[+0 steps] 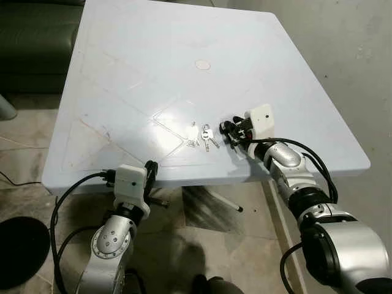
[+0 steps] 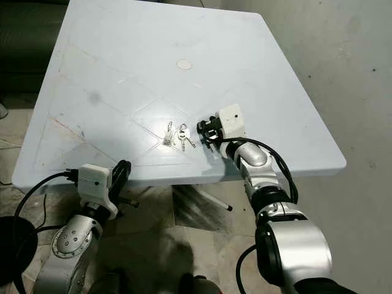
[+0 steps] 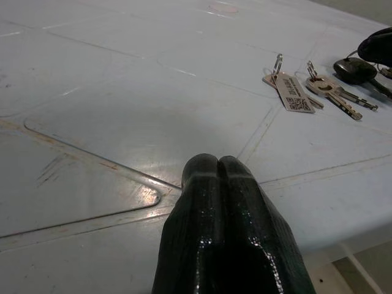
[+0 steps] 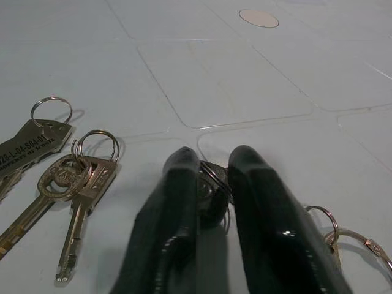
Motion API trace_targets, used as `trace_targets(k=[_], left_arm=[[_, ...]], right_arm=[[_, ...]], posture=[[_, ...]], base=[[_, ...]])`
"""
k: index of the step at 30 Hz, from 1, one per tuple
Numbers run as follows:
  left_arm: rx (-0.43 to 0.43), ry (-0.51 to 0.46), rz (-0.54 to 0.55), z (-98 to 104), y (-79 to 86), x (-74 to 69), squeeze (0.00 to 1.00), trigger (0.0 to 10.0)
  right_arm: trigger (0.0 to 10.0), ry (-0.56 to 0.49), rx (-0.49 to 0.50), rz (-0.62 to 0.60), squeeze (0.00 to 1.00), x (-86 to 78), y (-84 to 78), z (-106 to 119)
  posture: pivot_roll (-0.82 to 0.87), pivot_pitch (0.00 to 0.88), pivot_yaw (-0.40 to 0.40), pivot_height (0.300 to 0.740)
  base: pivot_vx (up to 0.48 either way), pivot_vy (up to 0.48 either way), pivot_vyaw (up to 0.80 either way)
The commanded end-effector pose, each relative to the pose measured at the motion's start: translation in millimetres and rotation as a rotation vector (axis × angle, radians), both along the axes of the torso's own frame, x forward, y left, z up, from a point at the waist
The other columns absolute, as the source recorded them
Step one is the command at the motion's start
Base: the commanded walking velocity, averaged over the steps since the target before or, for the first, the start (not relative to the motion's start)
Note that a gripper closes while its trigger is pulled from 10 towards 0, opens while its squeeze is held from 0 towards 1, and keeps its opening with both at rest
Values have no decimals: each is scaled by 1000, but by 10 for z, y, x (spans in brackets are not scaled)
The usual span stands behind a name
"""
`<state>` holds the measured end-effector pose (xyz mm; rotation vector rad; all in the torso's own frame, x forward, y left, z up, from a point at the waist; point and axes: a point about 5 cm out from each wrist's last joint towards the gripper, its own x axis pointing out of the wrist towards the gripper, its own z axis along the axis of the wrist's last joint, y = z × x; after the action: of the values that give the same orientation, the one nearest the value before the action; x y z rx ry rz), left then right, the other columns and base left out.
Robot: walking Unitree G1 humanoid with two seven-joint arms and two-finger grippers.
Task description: Hang keys on a hook
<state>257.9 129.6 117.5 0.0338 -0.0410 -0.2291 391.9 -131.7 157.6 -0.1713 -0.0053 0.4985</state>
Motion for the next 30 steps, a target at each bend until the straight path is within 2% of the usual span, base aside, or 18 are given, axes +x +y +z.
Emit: trace_targets(k=[1, 2, 6, 7, 8, 9, 10, 11, 12, 15, 19, 23, 25, 27, 28, 30], left_arm=[[8, 50, 17, -98, 19, -47, 0, 10000], [8, 50, 17, -96, 20, -47, 0, 10000], [7, 49, 17, -95, 18, -50, 0, 10000], [7, 49, 17, -94, 18, -51, 0, 10000], [7, 49, 17, -94, 18, -51, 0, 10000], [7, 50, 18, -95, 19, -51, 0, 10000], [7, 50, 19, -97, 20, -52, 0, 10000], [6, 50, 20, -95, 20, -51, 0, 10000], [6, 49, 21, -92, 19, -49, 0, 10000], [5, 49, 22, -91, 20, -48, 0, 10000], [-15, 46, 32, -78, 24, -30, 0, 10000], [-44, 36, 67, -39, 46, 28, 0, 10000], [-62, 34, 76, -25, 56, 48, 0, 10000], [-132, 21, 121, 64, 94, 139, 0, 10000], [-166, 11, 129, 108, 101, 171, 0, 10000], [-174, 0, 141, 144, 117, 213, 0, 10000]], right_arm=[[2314, 21, -19, -16, 0, -9, -61, -47], [1882, 22, -20, -16, 0, -8, -62, -48], [1765, 23, -18, -15, 0, -9, -62, -49], [2667, 27, -13, -12, 0, -10, -60, -52], [2118, 27, -13, -10, 0, -11, -59, -53], [863, 28, -15, -11, 0, -12, -58, -56], [1686, 26, -19, -14, 0, -12, -58, -58], [0, 25, -19, -12, 0, -12, -56, -56], [510, 30, -15, -14, 0, -11, -55, -59], [0, 31, -11, -17, 0, -10, -53, -60], [0, 3, 65, -29, 0, 3, -68, 7], [0, -26, 241, -78, 0, 40, -163, 142], [0, -34, 266, -85, 0, 42, -182, 161], [0, -54, 371, -118, 0, 32, -262, 190], [0, -88, 395, -109, 0, 11, -286, 210], [0, -107, 383, -126, 0, -7, -310, 199]], posture=[[184, 235, -164, 740], [183, 236, -164, 740], [183, 237, -164, 740], [184, 237, -165, 740], [184, 237, -165, 740], [184, 237, -165, 740], [184, 237, -165, 740], [186, 236, -166, 740], [187, 237, -166, 740], [186, 236, -166, 740], [187, 234, -166, 740], [181, 223, -163, 740], [176, 215, -160, 740], [166, 205, -156, 740], [166, 205, -156, 740], [149, 190, -150, 740]], base=[[0, 0, 0], [0, 0, 0], [0, 0, 0], [0, 0, 0], [0, 0, 0], [0, 0, 0], [0, 0, 0], [0, 0, 0], [0, 0, 0], [0, 0, 0], [0, 0, 0], [0, 0, 0], [0, 0, 0], [0, 0, 0], [0, 0, 0], [0, 0, 0]])
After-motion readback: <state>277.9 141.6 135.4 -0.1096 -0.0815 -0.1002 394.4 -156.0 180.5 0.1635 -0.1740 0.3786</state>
